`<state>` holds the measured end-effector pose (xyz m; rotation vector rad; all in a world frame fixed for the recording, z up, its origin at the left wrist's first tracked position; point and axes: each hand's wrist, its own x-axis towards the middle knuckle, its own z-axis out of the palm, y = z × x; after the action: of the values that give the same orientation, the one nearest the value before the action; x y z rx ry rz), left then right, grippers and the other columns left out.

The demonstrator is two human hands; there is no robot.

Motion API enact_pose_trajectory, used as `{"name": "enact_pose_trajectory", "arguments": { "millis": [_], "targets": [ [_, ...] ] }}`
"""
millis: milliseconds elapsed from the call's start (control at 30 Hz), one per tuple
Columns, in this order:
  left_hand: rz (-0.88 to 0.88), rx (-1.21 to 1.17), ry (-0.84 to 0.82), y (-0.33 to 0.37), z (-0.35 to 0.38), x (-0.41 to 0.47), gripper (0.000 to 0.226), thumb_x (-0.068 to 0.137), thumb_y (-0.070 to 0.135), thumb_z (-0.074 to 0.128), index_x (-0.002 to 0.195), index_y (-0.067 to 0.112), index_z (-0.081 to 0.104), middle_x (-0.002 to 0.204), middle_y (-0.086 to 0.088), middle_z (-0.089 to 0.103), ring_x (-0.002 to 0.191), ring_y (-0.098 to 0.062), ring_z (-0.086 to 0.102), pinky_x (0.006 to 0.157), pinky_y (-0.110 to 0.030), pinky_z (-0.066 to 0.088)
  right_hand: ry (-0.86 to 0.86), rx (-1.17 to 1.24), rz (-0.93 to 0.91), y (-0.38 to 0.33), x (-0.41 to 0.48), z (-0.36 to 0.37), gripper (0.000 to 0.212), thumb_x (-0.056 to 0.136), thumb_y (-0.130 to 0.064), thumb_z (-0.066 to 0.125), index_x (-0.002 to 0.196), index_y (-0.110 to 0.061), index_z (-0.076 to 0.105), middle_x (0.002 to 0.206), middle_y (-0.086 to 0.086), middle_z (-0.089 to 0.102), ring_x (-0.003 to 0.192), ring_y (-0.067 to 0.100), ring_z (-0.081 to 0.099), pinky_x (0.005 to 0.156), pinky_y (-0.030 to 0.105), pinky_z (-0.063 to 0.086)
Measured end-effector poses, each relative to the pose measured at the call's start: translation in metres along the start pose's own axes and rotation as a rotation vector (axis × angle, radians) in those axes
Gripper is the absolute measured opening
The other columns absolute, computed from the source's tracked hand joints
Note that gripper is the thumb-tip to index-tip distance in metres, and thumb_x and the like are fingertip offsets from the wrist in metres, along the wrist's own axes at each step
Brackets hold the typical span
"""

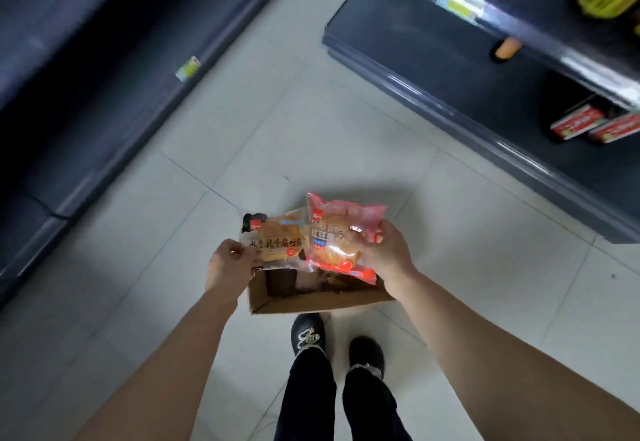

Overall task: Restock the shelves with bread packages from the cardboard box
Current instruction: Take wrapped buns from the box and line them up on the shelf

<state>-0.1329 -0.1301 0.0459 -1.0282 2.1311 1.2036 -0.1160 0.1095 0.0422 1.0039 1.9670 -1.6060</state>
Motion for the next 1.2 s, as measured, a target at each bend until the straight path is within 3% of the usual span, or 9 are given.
{"name": "enact_pose_trajectory", "arguments": {
  "millis": [67, 200, 300, 467, 600, 767, 933, 1100, 1200],
  "targets": [
    [0.001, -0.109, 0.023, 0.011, -0.027, -0.018, 0.020, 0.090, 0.011, 0.060, 0.073, 0.014, 0.049, 0.084, -0.011, 0.069, 0.077, -0.030, 0.065, 0.070, -0.043, 0.054, -0.055, 0.017, -0.038, -0.034, -0.017, 0.000, 0.025, 0.077, -0.028, 0.079, 0.095, -0.024, 0.062, 0.098, -0.003, 0.066, 0.088, 0.018, 0.064, 0.072, 0.033, 0.054],
    [0.032, -0.295, 0.079, 0.029, -0.075, -0.060, 0.012, 0.092, 0.008, 0.057, 0.084, 0.009, 0.048, 0.082, -0.008, 0.067, 0.070, -0.020, 0.063, 0.060, -0.029, 0.048, -0.151, -0.026, -0.104, -0.098, -0.054, 0.003, 0.036, 0.080, -0.031, 0.076, 0.110, -0.016, 0.063, 0.104, 0.000, 0.069, 0.094, 0.020, 0.066, 0.079, 0.033, 0.054],
    [0.062, -0.413, 0.128, 0.039, -0.110, -0.097, 0.007, 0.093, 0.004, 0.053, 0.098, 0.007, 0.049, 0.080, -0.008, 0.065, 0.069, -0.021, 0.061, 0.062, -0.028, 0.048, -0.233, -0.030, -0.161, -0.138, -0.083, 0.009, 0.035, 0.080, -0.029, 0.077, 0.110, -0.016, 0.064, 0.102, 0.001, 0.071, 0.088, 0.019, 0.070, 0.066, 0.027, 0.054],
    [0.090, -0.558, 0.235, 0.043, -0.172, -0.150, 0.013, 0.094, 0.006, 0.054, 0.107, 0.008, 0.051, 0.090, -0.013, 0.068, 0.080, -0.026, 0.065, 0.072, -0.034, 0.052, -0.349, -0.049, -0.260, -0.198, -0.137, 0.031, 0.026, 0.080, -0.025, 0.077, 0.102, -0.020, 0.065, 0.099, -0.001, 0.070, 0.085, 0.015, 0.068, 0.061, 0.025, 0.052],
    [0.115, -0.676, 0.327, 0.040, -0.226, -0.184, 0.009, 0.093, 0.006, 0.056, 0.084, 0.006, 0.054, 0.086, -0.015, 0.067, 0.075, -0.024, 0.065, 0.075, -0.036, 0.053, -0.462, -0.083, -0.351, -0.242, -0.180, 0.060, 0.026, 0.080, -0.025, 0.077, 0.104, -0.021, 0.066, 0.101, -0.001, 0.071, 0.092, 0.018, 0.068, 0.064, 0.027, 0.053],
    [0.172, -0.785, 0.451, 0.026, -0.306, -0.214, 0.012, 0.090, 0.007, 0.060, 0.079, 0.006, 0.056, 0.080, -0.013, 0.066, 0.067, -0.019, 0.062, 0.064, -0.027, 0.052, -0.559, -0.129, -0.482, -0.290, -0.235, 0.110, 0.025, 0.079, -0.023, 0.077, 0.102, -0.019, 0.068, 0.101, 0.002, 0.073, 0.090, 0.019, 0.070, 0.073, 0.032, 0.057],
    [0.262, -0.801, 0.589, 0.007, -0.396, -0.241, 0.025, 0.087, 0.008, 0.063, 0.064, 0.013, 0.054, 0.065, -0.003, 0.057, 0.060, -0.014, 0.044, 0.061, -0.028, 0.035, -0.645, -0.155, -0.580, -0.330, -0.297, 0.172, 0.028, 0.078, -0.021, 0.079, 0.103, -0.015, 0.068, 0.101, 0.003, 0.074, 0.092, 0.021, 0.071, 0.083, 0.040, 0.058],
    [0.311, -0.851, 0.679, -0.018, -0.489, -0.266, 0.025, 0.088, 0.012, 0.061, 0.064, 0.015, 0.054, 0.069, -0.002, 0.057, 0.062, -0.012, 0.040, 0.056, -0.026, 0.030, -0.720, -0.164, -0.692, -0.366, -0.375, 0.237, 0.018, 0.080, -0.021, 0.077, 0.095, -0.017, 0.068, 0.094, -0.002, 0.074, 0.086, 0.013, 0.070, 0.064, 0.025, 0.053],
    [0.364, -0.894, 0.726, -0.034, -0.544, -0.280, 0.025, 0.091, 0.012, 0.060, 0.067, 0.013, 0.055, 0.072, -0.004, 0.062, 0.062, -0.013, 0.045, 0.055, -0.026, 0.033, -0.756, -0.168, -0.740, -0.384, -0.418, 0.278, 0.019, 0.082, -0.022, 0.076, 0.097, -0.015, 0.067, 0.094, -0.001, 0.074, 0.086, 0.013, 0.070, 0.064, 0.025, 0.052]
  ]
}}
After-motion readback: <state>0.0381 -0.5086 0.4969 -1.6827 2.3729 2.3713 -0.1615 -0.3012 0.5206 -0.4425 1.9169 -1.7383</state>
